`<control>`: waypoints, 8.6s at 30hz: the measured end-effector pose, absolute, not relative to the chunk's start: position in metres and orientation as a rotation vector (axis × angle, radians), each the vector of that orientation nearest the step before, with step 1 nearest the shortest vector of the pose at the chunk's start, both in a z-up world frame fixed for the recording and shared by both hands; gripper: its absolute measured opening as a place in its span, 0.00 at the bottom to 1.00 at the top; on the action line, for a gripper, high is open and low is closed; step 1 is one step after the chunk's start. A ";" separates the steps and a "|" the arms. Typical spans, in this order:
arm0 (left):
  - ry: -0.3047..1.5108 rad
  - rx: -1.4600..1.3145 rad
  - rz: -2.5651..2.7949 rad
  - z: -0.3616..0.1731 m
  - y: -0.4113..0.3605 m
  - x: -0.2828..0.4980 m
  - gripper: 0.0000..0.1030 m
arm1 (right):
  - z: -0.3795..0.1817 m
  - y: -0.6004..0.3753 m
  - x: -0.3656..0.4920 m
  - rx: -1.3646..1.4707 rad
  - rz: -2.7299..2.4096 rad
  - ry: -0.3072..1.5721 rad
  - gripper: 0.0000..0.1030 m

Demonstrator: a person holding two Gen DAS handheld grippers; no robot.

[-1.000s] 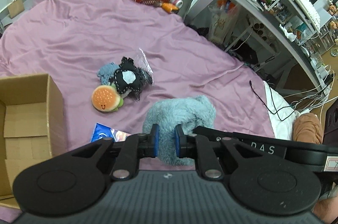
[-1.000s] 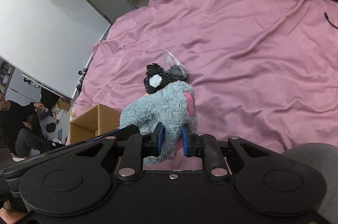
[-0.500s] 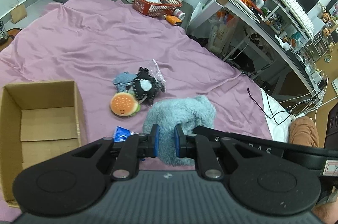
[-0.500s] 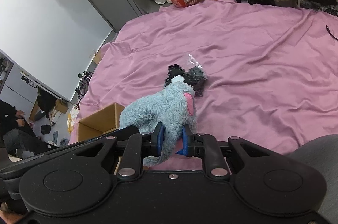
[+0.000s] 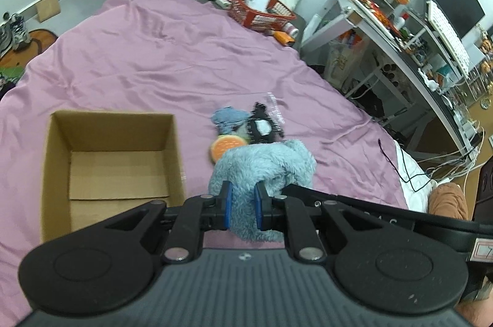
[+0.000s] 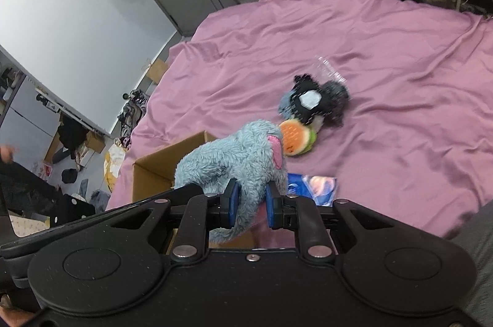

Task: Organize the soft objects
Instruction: 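Lift the grey-blue plush with the left tool and carry it over the box, then open the left tool to drop the plush into the box, then reach the left tool to the bagged black plush and close on it, then carry the bagged black plush with the left tool over the box, then open the left tool to release the bagged plush into the box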

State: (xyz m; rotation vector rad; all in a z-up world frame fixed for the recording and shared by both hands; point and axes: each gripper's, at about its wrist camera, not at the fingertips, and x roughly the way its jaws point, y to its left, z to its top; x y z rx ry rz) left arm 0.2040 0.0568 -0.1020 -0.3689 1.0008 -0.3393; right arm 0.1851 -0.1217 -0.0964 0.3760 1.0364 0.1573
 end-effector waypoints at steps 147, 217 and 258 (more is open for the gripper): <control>1.031 -0.364 -0.278 -0.144 -0.057 0.309 0.15 | -0.175 -0.273 0.241 0.578 0.061 0.810 0.12; 0.973 -0.511 0.038 -0.126 0.155 0.228 0.20 | -0.101 -0.088 0.202 0.426 0.220 0.838 0.12; 0.998 -0.360 -0.009 -0.097 0.077 0.228 0.66 | -0.108 -0.146 0.190 0.434 0.144 0.894 0.49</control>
